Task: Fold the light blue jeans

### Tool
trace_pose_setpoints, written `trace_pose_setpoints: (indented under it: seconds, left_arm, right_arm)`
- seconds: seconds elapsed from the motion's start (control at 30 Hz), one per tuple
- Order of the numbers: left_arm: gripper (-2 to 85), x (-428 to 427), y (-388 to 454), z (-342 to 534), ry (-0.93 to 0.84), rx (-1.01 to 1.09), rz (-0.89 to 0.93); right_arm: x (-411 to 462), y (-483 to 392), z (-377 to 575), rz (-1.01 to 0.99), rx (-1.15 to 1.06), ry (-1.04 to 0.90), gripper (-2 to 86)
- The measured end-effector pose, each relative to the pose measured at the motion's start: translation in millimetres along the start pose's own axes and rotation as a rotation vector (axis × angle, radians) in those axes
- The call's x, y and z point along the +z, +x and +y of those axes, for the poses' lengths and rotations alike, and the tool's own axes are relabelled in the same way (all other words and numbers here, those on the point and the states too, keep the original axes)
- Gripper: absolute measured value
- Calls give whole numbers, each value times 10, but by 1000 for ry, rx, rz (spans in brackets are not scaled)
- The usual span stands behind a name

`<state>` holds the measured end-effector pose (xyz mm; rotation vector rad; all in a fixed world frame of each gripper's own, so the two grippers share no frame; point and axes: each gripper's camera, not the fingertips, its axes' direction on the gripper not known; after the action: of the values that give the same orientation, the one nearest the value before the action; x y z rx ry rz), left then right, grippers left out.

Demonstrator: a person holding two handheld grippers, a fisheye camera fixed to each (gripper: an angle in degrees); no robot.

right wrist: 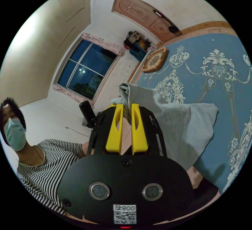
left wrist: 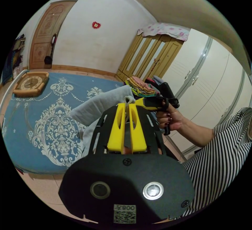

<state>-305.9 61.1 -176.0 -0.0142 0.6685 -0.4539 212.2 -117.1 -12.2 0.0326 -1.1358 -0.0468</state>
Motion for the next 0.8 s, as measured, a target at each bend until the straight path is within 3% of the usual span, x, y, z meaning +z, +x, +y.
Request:
trace_pose_setpoints:
  seconds: [0.47,0.67,0.8]
  left_arm:
    - [25,-779,-166,-141,-17,2,5]
    - [24,-1085,-288,-171,-19,-31,-3]
    - [24,-1255,-325,-183,-28,-26,0]
  right_arm:
    - [776,57,-83,-73,7,-10,73]
    - [832,73,3,-178,13,104,98]
    - [934,-25,-56,-86,-6,82,106]
